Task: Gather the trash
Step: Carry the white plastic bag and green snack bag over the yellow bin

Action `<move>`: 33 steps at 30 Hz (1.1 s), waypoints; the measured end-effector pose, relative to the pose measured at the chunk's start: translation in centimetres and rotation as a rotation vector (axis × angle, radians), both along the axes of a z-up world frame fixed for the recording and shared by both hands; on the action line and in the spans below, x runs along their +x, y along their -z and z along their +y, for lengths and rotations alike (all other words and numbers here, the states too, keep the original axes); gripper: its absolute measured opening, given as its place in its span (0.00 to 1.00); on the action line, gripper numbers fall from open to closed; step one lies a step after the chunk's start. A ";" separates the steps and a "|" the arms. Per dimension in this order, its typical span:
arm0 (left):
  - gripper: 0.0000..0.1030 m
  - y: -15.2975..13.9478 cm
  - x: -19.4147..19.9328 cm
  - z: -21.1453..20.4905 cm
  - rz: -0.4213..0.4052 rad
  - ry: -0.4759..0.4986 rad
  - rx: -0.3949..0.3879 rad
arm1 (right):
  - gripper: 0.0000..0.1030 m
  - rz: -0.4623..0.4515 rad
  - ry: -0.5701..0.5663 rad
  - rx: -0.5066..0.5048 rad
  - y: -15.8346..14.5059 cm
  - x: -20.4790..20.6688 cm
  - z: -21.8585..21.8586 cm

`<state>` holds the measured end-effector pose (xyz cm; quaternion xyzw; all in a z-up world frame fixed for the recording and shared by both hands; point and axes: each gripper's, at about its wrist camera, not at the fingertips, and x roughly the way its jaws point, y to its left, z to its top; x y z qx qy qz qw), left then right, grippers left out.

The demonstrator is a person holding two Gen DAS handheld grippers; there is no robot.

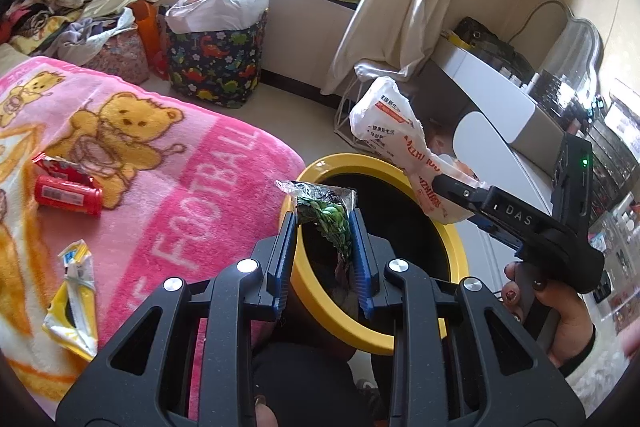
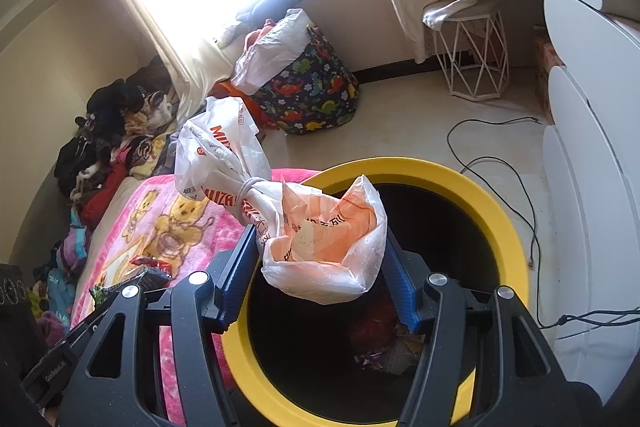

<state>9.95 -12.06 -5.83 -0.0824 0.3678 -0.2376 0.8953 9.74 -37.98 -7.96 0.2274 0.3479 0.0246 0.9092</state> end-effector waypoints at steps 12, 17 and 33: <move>0.20 0.5 -0.5 -2.2 0.007 0.049 0.016 | 0.56 0.032 0.047 0.001 0.9 -0.8 -2.0; 0.20 1.0 -0.6 -3.5 0.013 0.073 0.028 | 0.56 0.055 0.069 0.001 1.5 -0.9 -3.0; 0.20 3.2 -0.9 -6.7 0.053 0.151 0.070 | 0.58 0.113 0.108 0.023 3.0 -1.1 -4.7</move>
